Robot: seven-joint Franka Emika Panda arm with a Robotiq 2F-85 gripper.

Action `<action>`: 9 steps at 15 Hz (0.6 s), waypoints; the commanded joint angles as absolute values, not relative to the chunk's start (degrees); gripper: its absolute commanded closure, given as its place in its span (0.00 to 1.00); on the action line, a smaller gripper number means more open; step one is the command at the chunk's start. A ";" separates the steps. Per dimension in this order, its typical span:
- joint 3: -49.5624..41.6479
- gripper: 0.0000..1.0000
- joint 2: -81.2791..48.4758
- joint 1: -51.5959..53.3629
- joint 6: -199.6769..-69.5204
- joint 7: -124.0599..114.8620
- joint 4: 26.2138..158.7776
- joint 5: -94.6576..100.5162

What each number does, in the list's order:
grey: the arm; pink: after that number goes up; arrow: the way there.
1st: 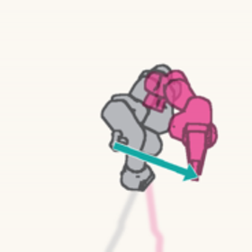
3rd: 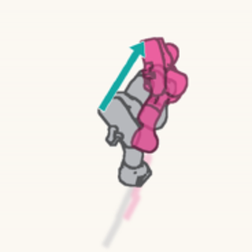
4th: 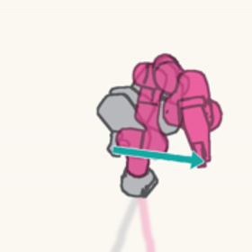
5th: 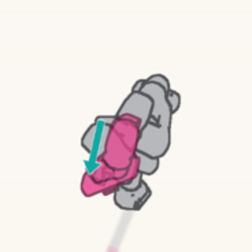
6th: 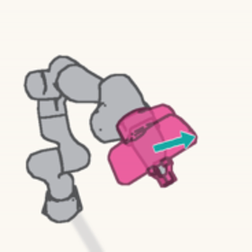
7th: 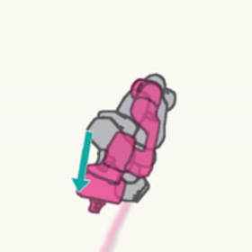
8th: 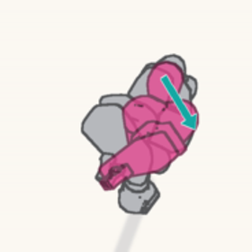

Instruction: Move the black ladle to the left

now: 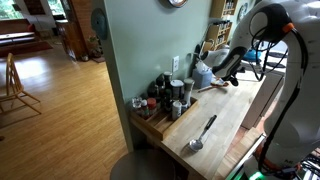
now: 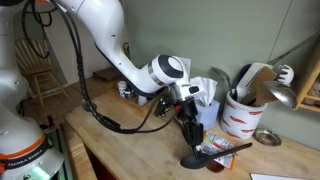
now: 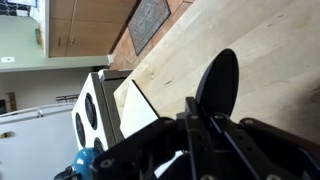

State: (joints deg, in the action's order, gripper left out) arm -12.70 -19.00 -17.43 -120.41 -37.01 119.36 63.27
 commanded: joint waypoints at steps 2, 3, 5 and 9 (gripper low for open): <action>-14.41 0.99 -12.37 -20.64 -125.78 -20.05 123.88 52.75; -14.81 0.99 -10.87 -20.96 -126.23 -16.44 125.11 50.41; -15.55 0.99 -7.95 -21.40 -126.88 -9.89 127.89 45.56; -17.84 0.99 -0.62 -22.13 -126.42 0.64 134.96 34.72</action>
State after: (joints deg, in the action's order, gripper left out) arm -16.31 -7.69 -21.16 -124.82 -6.74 127.83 41.64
